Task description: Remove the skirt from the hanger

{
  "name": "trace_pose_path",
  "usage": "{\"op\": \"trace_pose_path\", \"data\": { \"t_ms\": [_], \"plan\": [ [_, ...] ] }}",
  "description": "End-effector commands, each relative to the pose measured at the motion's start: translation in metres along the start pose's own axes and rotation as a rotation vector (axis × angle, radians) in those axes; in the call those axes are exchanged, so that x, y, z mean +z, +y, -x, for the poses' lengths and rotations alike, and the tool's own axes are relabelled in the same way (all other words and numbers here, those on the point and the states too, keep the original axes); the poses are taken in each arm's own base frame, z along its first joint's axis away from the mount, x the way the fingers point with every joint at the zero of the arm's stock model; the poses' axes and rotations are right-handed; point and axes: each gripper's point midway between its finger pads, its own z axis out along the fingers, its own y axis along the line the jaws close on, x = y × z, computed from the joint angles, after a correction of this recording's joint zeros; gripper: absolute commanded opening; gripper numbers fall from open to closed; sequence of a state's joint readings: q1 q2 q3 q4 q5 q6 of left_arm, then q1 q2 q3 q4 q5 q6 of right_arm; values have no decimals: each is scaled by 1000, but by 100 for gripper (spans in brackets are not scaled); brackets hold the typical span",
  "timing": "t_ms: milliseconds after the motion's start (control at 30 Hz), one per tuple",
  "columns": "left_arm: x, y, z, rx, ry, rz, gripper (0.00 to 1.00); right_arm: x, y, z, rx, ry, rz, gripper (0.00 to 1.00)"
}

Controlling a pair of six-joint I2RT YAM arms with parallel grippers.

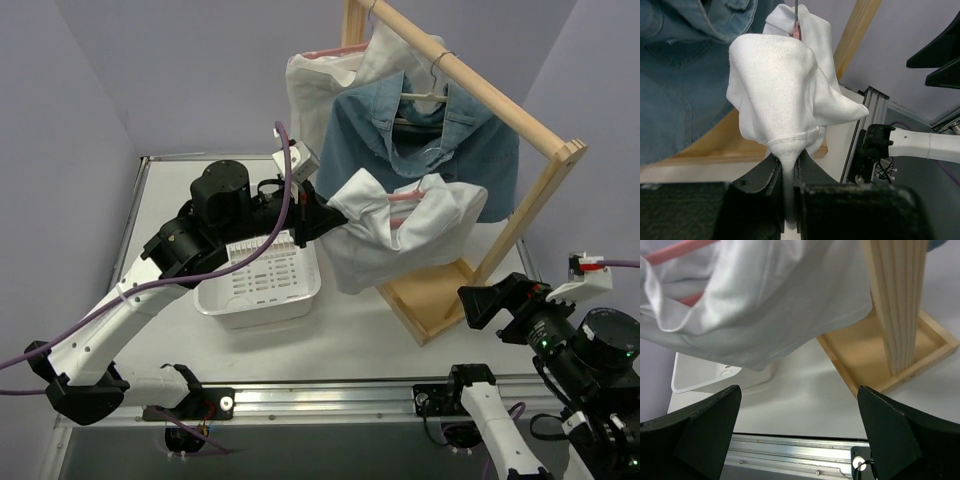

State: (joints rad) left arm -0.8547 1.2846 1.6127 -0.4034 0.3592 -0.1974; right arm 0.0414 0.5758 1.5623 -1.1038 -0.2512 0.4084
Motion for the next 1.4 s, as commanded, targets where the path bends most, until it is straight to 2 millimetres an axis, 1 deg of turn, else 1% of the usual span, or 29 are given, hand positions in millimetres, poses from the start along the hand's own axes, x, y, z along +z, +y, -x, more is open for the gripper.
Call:
{"op": "trace_pose_path", "data": {
  "t_ms": [0,67,133,200,233,267,300,333,400,500,600,667,733,767,833,867,900,933,967,1000,1067,1100,1167,1300,1367],
  "plan": [
    [-15,16,5,10,-19,92,2,6,41,12,-134,11,220,96],
    [-17,19,-5,-23,17,101,2,4,50,19,-125,-9,253,96],
    [-18,21,-17,-48,54,107,2,8,54,24,-113,-6,264,96],
    [-20,21,-24,-63,73,107,2,19,56,29,-89,2,273,95],
    [-20,22,-31,-69,85,106,2,23,57,29,-68,15,282,94],
    [-23,20,-30,-73,76,100,2,28,58,29,-55,27,293,92],
    [-23,19,-30,-74,71,94,2,35,60,33,-46,25,312,92],
    [-22,18,-33,-78,76,89,2,39,59,37,-40,15,305,92],
    [-23,17,-33,-86,72,84,2,47,58,45,-31,7,302,91],
    [-22,15,-34,-93,71,75,2,54,63,51,-8,1,342,91],
    [-19,15,-36,-104,74,65,2,61,60,45,-2,26,344,91],
    [-16,16,-37,-107,81,62,2,68,61,32,9,75,375,91],
    [-15,16,-38,-108,83,64,2,68,62,22,-2,98,399,91],
    [-14,18,-40,-107,89,66,2,70,60,13,-1,121,403,92],
    [-12,20,-41,-105,91,76,2,68,62,1,-19,141,433,93],
    [-12,21,-43,-107,95,79,2,70,60,-14,-21,189,443,93],
    [-10,22,-44,-108,98,79,2,76,49,-17,-31,190,387,93],
    [-10,22,-44,-109,100,77,2,78,45,-24,-59,206,378,93],
    [-9,23,-46,-112,103,79,2,84,41,-37,-59,253,381,92],
    [-8,23,-45,-111,102,79,2,83,44,-46,-72,286,410,92],
    [-7,25,-47,-112,108,85,2,85,42,-56,-100,320,419,92],
    [-7,26,-47,-112,111,87,2,82,45,-61,-125,334,436,92],
    [-6,26,-49,-112,119,89,2,87,34,-60,-161,326,365,95],
    [-6,26,-50,-117,123,90,2,106,18,-62,-171,338,272,95],
    [-7,25,-49,-117,120,85,2,117,6,-55,-167,298,191,95]
  ]
}}
